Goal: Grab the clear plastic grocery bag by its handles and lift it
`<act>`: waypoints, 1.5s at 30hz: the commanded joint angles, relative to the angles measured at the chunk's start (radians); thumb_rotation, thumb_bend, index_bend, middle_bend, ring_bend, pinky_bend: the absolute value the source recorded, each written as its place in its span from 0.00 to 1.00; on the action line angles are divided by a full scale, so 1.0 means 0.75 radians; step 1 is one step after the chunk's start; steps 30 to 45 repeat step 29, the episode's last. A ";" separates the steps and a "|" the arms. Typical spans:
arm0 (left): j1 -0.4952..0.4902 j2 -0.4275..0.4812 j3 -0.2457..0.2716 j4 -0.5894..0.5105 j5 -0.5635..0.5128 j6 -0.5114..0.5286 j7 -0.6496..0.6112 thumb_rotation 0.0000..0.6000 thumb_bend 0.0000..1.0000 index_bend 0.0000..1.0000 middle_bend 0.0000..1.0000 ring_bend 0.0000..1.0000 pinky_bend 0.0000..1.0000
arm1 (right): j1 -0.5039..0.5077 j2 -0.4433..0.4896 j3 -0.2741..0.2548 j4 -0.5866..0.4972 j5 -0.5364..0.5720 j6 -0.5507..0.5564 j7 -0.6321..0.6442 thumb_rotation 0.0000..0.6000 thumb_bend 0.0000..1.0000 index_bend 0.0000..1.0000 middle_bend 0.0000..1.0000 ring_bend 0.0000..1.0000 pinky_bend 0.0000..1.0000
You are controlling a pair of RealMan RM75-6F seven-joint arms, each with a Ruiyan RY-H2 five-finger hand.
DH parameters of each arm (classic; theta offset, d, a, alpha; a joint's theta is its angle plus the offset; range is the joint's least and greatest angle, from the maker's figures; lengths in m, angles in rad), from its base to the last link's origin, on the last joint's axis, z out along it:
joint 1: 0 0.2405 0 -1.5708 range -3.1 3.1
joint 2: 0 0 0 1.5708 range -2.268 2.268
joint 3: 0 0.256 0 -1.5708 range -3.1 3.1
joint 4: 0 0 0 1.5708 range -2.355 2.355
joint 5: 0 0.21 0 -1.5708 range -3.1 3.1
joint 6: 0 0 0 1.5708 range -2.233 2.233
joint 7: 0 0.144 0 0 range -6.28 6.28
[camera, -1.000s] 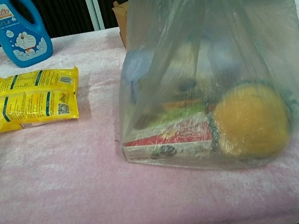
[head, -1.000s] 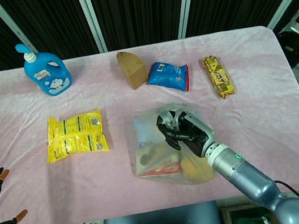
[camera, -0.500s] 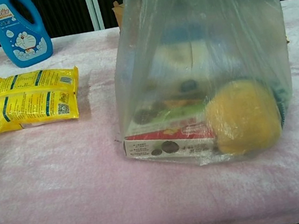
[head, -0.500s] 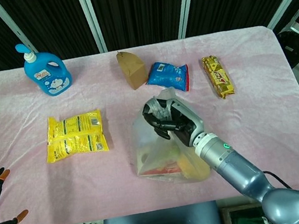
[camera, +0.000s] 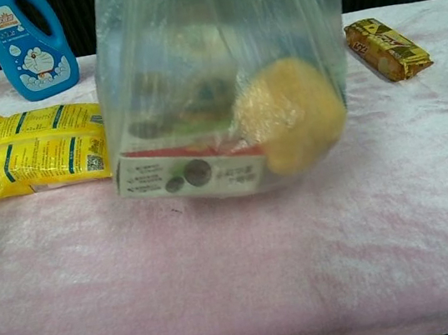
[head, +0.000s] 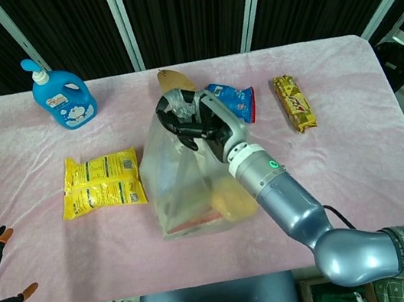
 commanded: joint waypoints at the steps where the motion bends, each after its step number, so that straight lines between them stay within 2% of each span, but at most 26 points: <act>1: 0.001 0.000 -0.001 0.000 -0.001 0.002 0.000 1.00 0.06 0.01 0.00 0.03 0.03 | 0.078 -0.004 0.035 0.068 0.089 0.032 -0.075 1.00 1.00 0.85 0.85 0.87 0.91; 5: 0.001 -0.002 -0.001 0.000 -0.002 0.000 0.003 1.00 0.06 0.01 0.00 0.04 0.03 | 0.126 -0.001 0.060 0.102 0.142 0.050 -0.130 1.00 1.00 0.85 0.85 0.87 0.91; 13: 0.003 -0.007 0.000 0.001 0.002 0.004 0.010 1.00 0.06 0.01 0.00 0.04 0.03 | 0.135 -0.007 0.086 0.111 0.175 0.069 -0.166 1.00 1.00 0.85 0.85 0.87 0.91; 29: 0.003 -0.004 0.000 -0.001 -0.002 0.002 0.006 1.00 0.06 0.01 0.00 0.03 0.03 | 0.134 -0.039 0.118 0.108 0.154 0.106 -0.219 1.00 1.00 0.85 0.85 0.87 0.91; 45: 0.003 -0.004 0.000 -0.001 -0.002 0.002 0.006 1.00 0.06 0.01 0.00 0.03 0.03 | 0.134 -0.039 0.118 0.108 0.154 0.106 -0.219 1.00 1.00 0.85 0.85 0.87 0.91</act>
